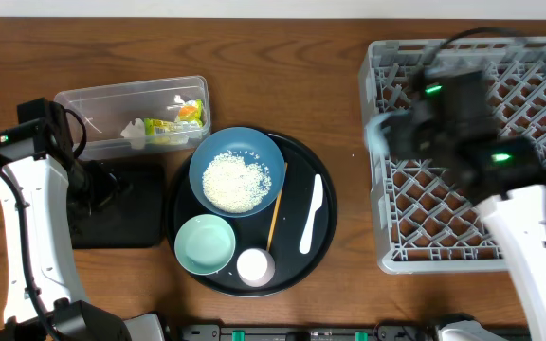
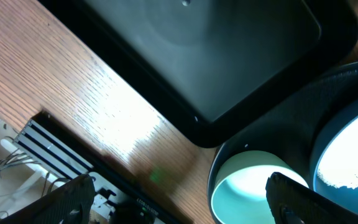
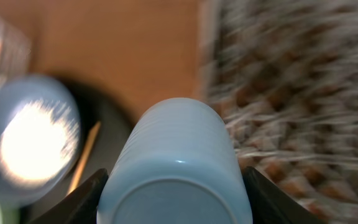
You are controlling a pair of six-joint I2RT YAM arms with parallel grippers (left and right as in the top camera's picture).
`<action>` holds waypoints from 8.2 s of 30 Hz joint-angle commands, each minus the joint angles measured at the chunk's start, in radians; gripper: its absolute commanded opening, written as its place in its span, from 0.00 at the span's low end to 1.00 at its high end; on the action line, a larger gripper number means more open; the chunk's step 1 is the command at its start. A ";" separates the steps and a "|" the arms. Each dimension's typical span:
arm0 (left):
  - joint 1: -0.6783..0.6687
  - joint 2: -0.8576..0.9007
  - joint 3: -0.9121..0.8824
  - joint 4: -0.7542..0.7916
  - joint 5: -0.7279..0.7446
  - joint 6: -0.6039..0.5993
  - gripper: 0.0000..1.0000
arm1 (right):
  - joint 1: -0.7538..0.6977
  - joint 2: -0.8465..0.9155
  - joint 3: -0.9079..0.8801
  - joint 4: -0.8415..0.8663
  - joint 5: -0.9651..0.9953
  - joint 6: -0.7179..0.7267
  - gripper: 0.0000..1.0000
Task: Sort waste into correct bins and load items into the dishwasher rack
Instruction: 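Carry the light-blue cup right and lower it into the dish rack, then release the cup and lift the right gripper from the rack, then reach the right gripper to the tray and grasp the pink cup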
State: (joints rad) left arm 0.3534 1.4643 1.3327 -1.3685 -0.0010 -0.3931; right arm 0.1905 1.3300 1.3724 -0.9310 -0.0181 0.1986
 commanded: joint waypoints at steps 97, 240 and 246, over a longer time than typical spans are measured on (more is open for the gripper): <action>0.003 0.003 0.006 -0.004 -0.011 -0.031 0.89 | -0.906 0.441 0.114 0.188 0.119 -0.163 0.51; 0.003 0.004 0.006 -0.011 -0.011 -0.027 0.99 | 0.657 0.373 0.146 -0.250 -0.260 -0.327 0.82; 0.003 0.004 0.006 -0.010 -0.011 -0.027 0.99 | 0.774 0.383 0.066 -0.195 -0.259 -0.326 0.85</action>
State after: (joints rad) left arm 0.3534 1.4643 1.3327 -1.3762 -0.0006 -0.4191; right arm 0.9207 1.7073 1.4704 -1.1454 -0.2508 -0.1143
